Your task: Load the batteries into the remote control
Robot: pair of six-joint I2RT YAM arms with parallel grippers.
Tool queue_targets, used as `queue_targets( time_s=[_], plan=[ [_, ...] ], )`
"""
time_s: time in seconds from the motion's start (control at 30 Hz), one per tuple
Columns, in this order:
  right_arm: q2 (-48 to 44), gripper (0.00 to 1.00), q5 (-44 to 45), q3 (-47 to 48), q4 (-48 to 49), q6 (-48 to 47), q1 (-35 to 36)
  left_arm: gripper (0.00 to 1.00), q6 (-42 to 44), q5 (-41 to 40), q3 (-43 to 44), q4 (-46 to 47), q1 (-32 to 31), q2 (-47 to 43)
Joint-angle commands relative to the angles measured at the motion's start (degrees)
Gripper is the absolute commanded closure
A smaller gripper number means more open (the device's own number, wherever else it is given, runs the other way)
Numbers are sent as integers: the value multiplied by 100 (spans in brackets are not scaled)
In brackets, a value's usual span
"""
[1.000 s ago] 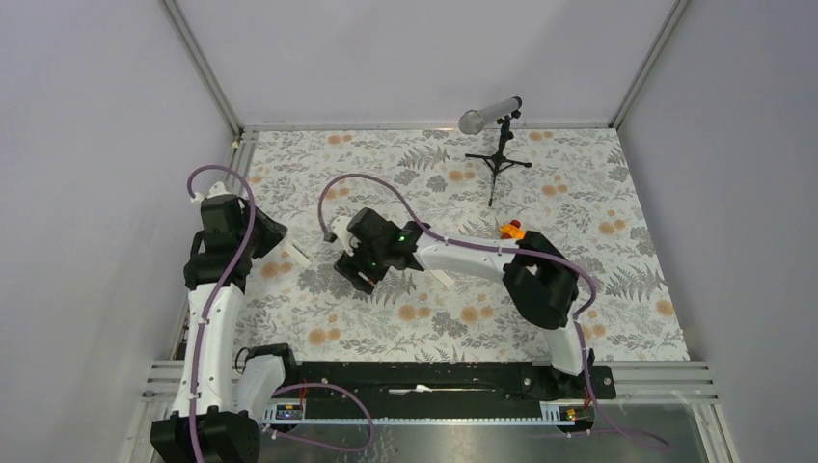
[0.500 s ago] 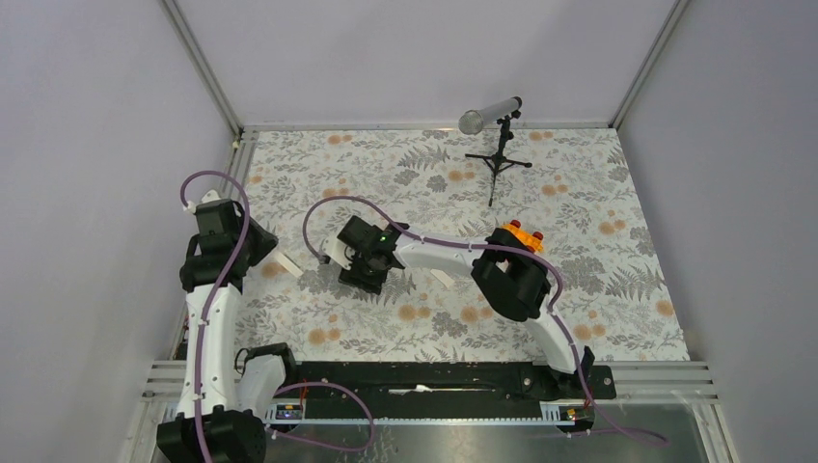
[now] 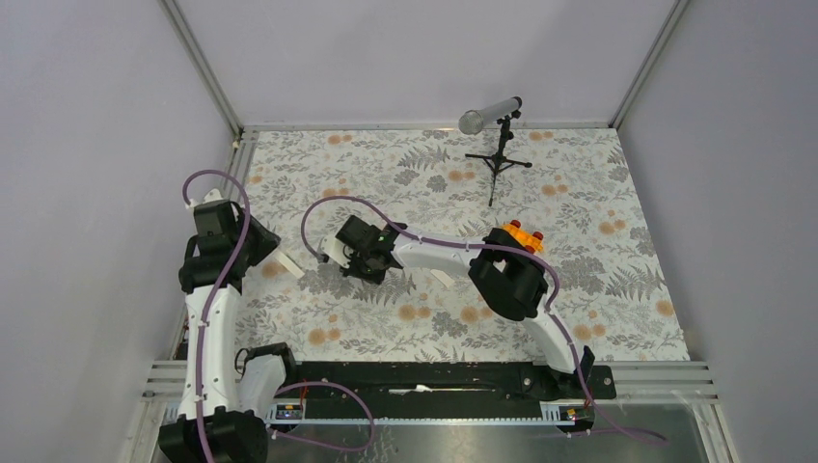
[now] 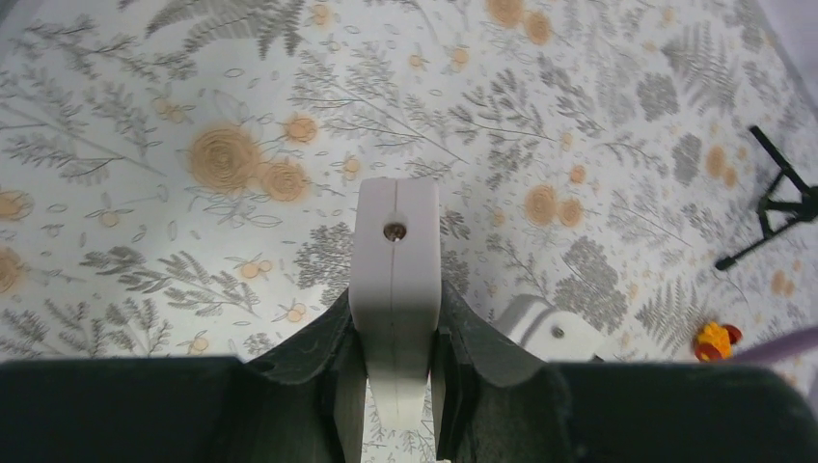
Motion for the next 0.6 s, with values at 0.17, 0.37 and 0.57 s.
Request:
queue_targets(
  time_s=[0.17, 0.37, 0.57],
  plan=[
    [-800, 88, 130, -877, -140, 1462, -317, 100, 809, 2687, -120, 1473, -94, -562],
    [-1478, 87, 251, -2071, 36, 2532, -525, 100, 951, 4399, -361, 2283, -294, -847],
    [-1543, 87, 309, -2374, 123, 2784, -525, 100, -316, 6298, -713, 4266, -399, -778]
  ],
)
